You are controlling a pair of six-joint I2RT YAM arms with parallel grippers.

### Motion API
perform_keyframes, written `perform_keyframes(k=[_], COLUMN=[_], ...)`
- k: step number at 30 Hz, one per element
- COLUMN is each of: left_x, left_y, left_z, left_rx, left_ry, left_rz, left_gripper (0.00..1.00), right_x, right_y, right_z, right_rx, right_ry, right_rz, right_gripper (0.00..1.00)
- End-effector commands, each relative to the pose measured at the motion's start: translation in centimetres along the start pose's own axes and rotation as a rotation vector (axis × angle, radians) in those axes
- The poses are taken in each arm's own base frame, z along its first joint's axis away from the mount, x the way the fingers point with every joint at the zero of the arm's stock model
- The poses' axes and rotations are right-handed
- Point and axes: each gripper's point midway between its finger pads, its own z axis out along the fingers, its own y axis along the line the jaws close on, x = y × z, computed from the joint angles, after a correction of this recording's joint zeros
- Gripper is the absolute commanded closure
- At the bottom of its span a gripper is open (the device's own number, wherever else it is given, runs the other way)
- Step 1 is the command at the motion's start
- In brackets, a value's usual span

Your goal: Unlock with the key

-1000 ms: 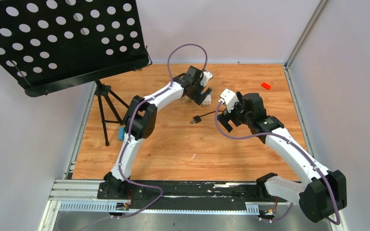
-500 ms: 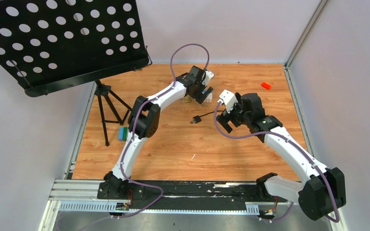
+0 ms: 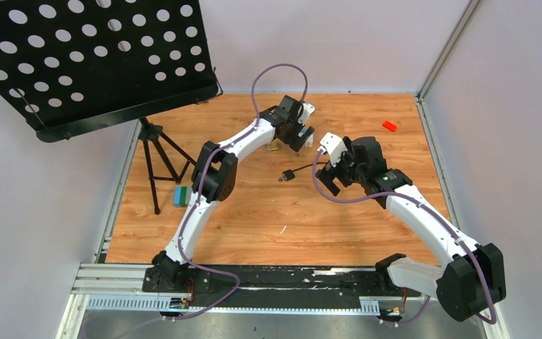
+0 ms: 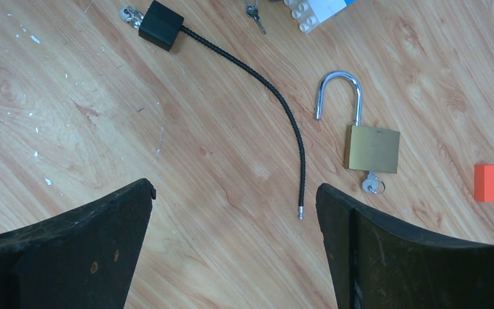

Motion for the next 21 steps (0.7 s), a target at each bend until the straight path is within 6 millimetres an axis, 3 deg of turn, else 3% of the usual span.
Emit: perform_keyframes(k=[1, 9, 16, 21], left_x=[-0.7, 0.0, 1.0, 1.9], left_y=[-2.3, -4.7, -5.4, -5.9], left_z=[-1.7, -3.0, -3.1, -3.1], left_rx=[0.115, 0.238, 0.27, 0.291], left_ry=[-0.022, -0.006, 0.013, 0.027], left_rz=[-0.048, -0.076, -0.078, -0.08], left_gripper=[0.02, 0.05, 0.15, 0.29], right_x=[-0.5, -0.4, -0.2, 0.0], right_y=[-0.2, 0.1, 0.2, 0.4], right_z=[0.1, 0.2, 0.3, 0.6], right_rx=[0.005, -0.005, -0.011, -0.023], right_ry=[-0.012, -0.007, -0.001, 0.012], right_rz=[-0.02, -0.025, -0.026, -0.028], right_gripper=[0.01, 0.01, 0.01, 0.02])
